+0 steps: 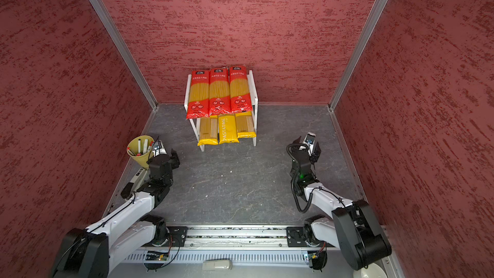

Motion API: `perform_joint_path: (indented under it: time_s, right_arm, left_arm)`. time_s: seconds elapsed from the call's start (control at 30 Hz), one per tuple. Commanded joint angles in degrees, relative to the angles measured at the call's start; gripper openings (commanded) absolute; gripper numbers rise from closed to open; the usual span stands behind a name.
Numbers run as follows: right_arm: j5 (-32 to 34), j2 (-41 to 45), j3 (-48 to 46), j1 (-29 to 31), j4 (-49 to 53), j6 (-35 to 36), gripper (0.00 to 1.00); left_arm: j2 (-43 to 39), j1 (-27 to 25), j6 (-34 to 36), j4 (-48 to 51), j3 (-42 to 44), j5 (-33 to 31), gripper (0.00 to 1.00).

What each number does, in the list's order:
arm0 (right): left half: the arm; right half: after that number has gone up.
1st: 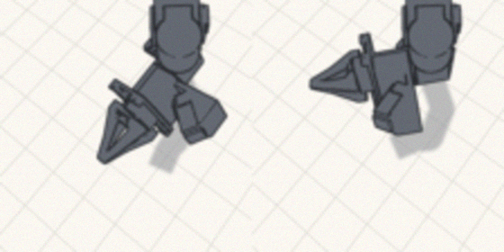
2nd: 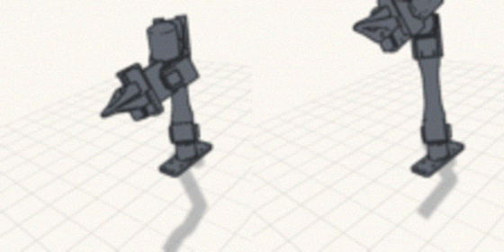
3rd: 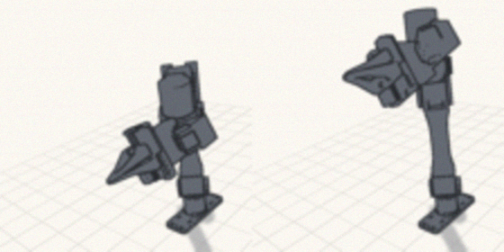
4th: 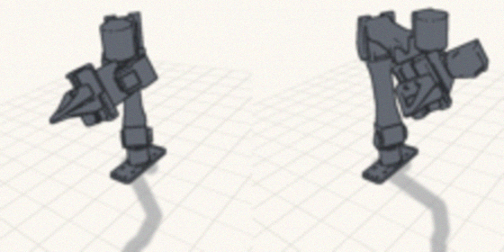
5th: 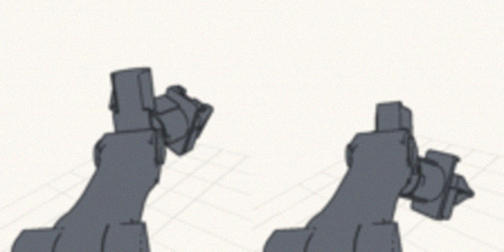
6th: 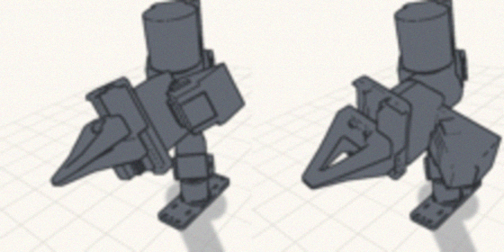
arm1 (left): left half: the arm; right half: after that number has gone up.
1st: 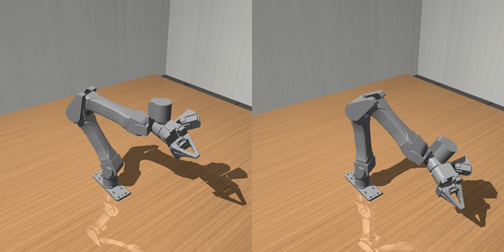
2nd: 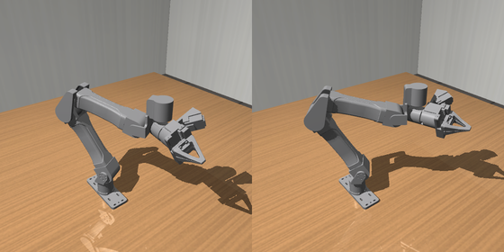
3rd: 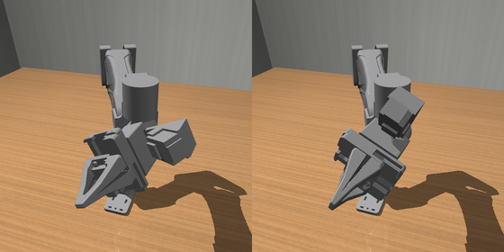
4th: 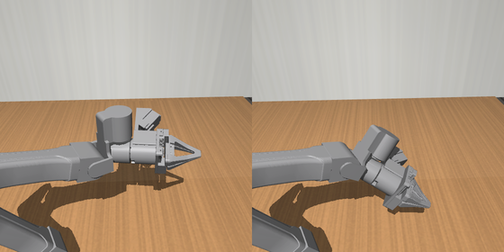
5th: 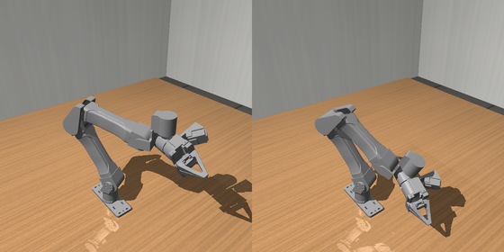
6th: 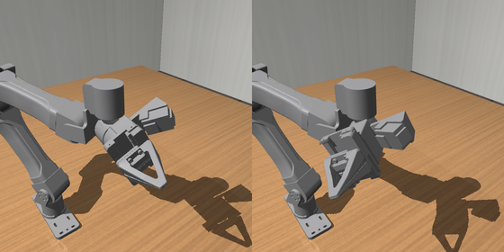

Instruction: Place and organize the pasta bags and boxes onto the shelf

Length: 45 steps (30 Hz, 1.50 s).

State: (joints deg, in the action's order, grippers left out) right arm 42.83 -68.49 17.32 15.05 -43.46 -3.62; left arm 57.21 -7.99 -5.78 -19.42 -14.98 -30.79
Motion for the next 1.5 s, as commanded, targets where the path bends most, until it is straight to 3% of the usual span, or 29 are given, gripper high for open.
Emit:
perform_joint_path:
  time_s: [0.0,0.17,0.33,0.5,0.67,0.9,1.03,1.07,1.13,1.17,1.2,1.23,1.47]
  right_arm:
    - [-0.1,-0.8,-3.0,-3.6,-11.0,-0.2,0.78]
    - [-1.5,-10.1,-4.0,-5.8,-21.2,1.9,0.79]
    - [-3.7,-17.9,-4.6,-7.6,-32.2,4.2,0.81]
    - [-10.6,-16.7,-3.2,-9.2,-26.1,3.3,0.83]
    - [-16.1,-17.4,-1.3,-10.6,-22.6,3.4,0.9]
    - [-23.7,-17.5,1.1,-14.3,-17.2,0.8,0.93]
    - [-29.5,-18.8,0.1,-16.0,-19.6,0.3,0.98]
    - [-29.4,-21.2,-2.6,-16.7,-27.6,0.0,0.99]
    - [-29.7,-19.4,-2.0,-16.8,-22.7,-0.6,0.99]
    - [-29.4,-20.5,-2.1,-16.7,-25.4,0.0,0.99]
    - [-29.4,-20.6,-2.2,-16.7,-25.0,0.0,0.99]
    - [-29.5,-19.9,-1.9,-16.7,-23.7,-0.3,0.99]
    - [-29.3,-20.3,-2.3,-16.7,-25.1,-0.2,0.99]
  left_arm:
    - [3.8,5.1,-3.9,-14.0,1.8,10.7,0.73]
    - [12.5,8.5,-3.0,-25.0,1.1,18.8,0.73]
    - [16.6,11.7,-0.5,-29.2,-0.2,25.0,0.73]
    - [24.0,12.0,1.8,-38.2,0.1,28.9,0.73]
    - [30.3,11.6,2.2,-38.7,-2.7,29.0,0.74]
    - [30.7,10.2,3.2,-35.3,-4.7,27.0,0.77]
    - [30.7,9.4,3.7,-34.1,-5.4,25.4,0.8]
    - [30.6,9.4,3.6,-34.0,-5.4,25.4,0.8]
    - [30.7,9.3,3.7,-34.1,-5.4,25.4,0.81]
    - [30.7,9.4,3.7,-34.0,-5.4,25.4,0.83]
    - [30.7,9.4,3.6,-34.1,-5.4,25.4,0.88]
    - [30.7,9.4,3.6,-34.0,-5.4,25.4,1.0]
    - [30.7,8.8,4.2,-33.7,-5.8,24.8,1.0]
